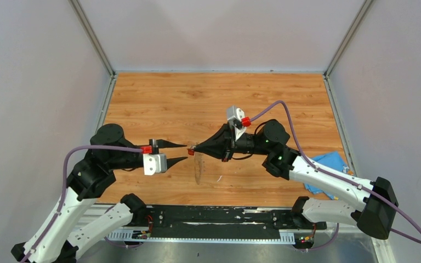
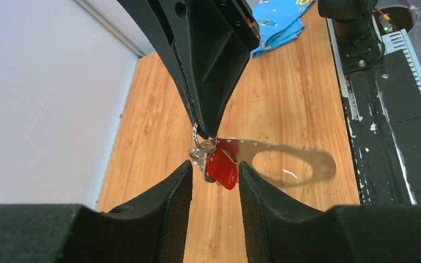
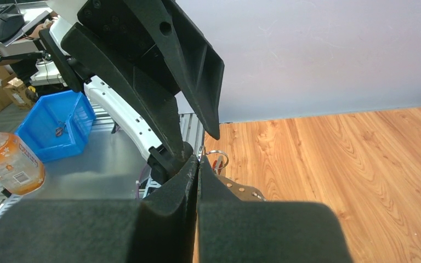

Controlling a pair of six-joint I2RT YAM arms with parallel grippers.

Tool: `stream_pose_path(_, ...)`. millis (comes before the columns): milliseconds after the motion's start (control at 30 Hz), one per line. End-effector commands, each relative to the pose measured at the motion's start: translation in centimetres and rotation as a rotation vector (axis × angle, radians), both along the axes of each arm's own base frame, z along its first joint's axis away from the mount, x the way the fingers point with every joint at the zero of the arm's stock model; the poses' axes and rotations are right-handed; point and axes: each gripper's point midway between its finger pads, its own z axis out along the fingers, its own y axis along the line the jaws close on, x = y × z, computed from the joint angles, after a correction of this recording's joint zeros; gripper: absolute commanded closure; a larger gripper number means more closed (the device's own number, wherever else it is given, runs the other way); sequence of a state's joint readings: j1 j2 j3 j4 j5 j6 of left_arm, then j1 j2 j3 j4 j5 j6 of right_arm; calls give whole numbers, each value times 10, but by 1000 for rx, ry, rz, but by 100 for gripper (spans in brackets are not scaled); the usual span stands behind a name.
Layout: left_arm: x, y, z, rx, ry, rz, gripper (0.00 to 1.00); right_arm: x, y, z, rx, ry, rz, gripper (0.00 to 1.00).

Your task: Put the keys on the keyring

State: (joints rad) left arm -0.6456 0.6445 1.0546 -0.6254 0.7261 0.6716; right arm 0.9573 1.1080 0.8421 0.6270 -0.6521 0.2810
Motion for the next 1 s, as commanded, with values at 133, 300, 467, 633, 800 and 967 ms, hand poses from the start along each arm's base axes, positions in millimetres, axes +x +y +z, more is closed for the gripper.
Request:
stream_pose_path(133,0,-12,3,-8,-2,-61,63,-2,-5,21,50,-59,5,100)
stream_pose_path(300,-4,-16,-5,-1,23,-104,71,-3,-4,21,51,-62,10,100)
stream_pose_path(467,-7,-19,-17,7,111,-110,74,-3,-5,22,52,-65,8,100)
stream_pose_path(633,-2,-16,-13,1,121,-64,74,-3,-5,20,42,-66,8,100)
stream_pose_path(800,1,-13,0,-25,145,-19,69,-2,-4,16,16,-79,4,100)
stream_pose_path(967,-5,-11,0,-28,192,-16,62,-4,-4,14,-16,-108,-1,100)
